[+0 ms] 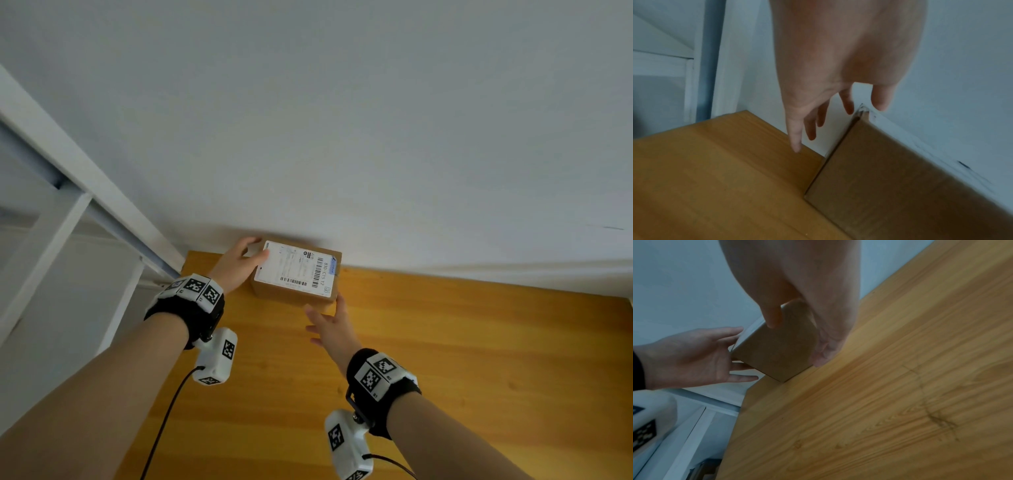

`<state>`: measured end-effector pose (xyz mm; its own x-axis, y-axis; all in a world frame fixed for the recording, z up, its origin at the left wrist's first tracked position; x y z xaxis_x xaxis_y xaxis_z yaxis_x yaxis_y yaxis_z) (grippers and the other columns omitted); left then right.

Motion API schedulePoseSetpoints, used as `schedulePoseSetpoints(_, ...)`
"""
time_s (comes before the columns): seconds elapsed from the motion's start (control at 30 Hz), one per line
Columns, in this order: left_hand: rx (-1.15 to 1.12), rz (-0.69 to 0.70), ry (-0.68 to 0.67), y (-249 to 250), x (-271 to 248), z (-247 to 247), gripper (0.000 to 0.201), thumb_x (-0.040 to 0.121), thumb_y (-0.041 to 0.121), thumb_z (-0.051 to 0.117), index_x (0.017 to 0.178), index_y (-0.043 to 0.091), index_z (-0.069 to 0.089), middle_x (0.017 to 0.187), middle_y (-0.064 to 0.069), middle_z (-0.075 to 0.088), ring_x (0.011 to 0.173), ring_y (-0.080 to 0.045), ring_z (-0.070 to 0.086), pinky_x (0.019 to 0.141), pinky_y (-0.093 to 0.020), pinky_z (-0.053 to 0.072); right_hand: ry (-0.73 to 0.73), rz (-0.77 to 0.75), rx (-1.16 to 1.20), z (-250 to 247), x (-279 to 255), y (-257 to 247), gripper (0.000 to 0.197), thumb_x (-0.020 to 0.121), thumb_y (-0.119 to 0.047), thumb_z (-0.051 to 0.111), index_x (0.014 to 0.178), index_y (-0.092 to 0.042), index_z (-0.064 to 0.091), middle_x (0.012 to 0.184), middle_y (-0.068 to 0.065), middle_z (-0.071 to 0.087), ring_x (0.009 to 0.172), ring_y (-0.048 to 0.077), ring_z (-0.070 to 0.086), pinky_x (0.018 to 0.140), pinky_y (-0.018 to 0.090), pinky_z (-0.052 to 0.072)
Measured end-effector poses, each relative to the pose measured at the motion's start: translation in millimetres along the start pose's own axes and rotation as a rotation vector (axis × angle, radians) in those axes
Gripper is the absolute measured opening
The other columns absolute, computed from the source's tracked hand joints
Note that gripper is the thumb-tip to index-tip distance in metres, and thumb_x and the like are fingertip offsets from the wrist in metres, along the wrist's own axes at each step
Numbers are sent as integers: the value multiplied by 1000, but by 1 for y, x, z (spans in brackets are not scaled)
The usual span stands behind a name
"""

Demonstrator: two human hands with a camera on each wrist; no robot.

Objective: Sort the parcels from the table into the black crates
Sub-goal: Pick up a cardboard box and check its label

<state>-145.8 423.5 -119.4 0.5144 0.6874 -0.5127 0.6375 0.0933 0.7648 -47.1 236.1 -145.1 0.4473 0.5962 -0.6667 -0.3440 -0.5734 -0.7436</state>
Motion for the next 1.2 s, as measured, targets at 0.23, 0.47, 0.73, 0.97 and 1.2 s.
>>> schedulePoseSetpoints(0.23, 85, 13, -75, 4, -2, -1, 43, 87, 46, 60, 114, 14, 54, 108, -2, 64, 103, -19, 59, 85, -32, 50, -21, 30, 60, -5, -6, -3, 75, 91, -36, 62, 148, -27, 15, 118, -4, 55, 112, 23, 57, 94, 41, 50)
schedulePoseSetpoints(0.47, 306, 22, -266, 20, -19, 13, 56, 83, 38, 68, 133, 20, 49, 110, 3, 62, 89, -8, 60, 65, -19, 49, -50, 34, 77, -13, -17, -1, 91, 83, -33, 71, 148, -33, 8, 140, -4, 49, 125, 16, 47, 93, 51, 45)
schedulePoseSetpoints(0.73, 271, 93, -292, 41, -60, 40, 65, 81, 35, 71, 139, 30, 42, 129, -1, 53, 93, -14, 63, 62, -25, 56, 48, -113, 123, -39, -40, -15, 106, 78, -15, 77, 149, -30, 1, 117, -8, 56, 101, 1, 55, 83, 36, 52)
schedulePoseSetpoints(0.97, 164, 184, -245, 70, -121, 83, 63, 83, 32, 69, 137, 34, 36, 133, -2, 48, 109, -21, 59, 73, -41, 60, 90, -241, 165, -88, -91, -27, 102, 81, -8, 73, 148, -36, 2, 109, -7, 62, 94, 9, 61, 74, 40, 50)
schedulePoseSetpoints(1.2, 105, 315, -193, 115, -204, 136, 61, 87, 32, 65, 138, 38, 33, 125, 0, 49, 107, -23, 60, 75, -45, 59, 53, -423, 263, -155, -161, -31, 95, 83, 4, 66, 148, -38, 10, 115, 1, 62, 99, 13, 64, 77, 44, 57)
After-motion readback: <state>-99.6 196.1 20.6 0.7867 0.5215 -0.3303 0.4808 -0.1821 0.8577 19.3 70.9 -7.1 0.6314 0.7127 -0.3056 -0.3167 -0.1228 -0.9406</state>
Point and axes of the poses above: each hand's wrist, its own x-axis towards the middle knuckle, its own z-axis out of the palm, y = z × x, the point moved 2 cm from there along x, towards the middle knuckle
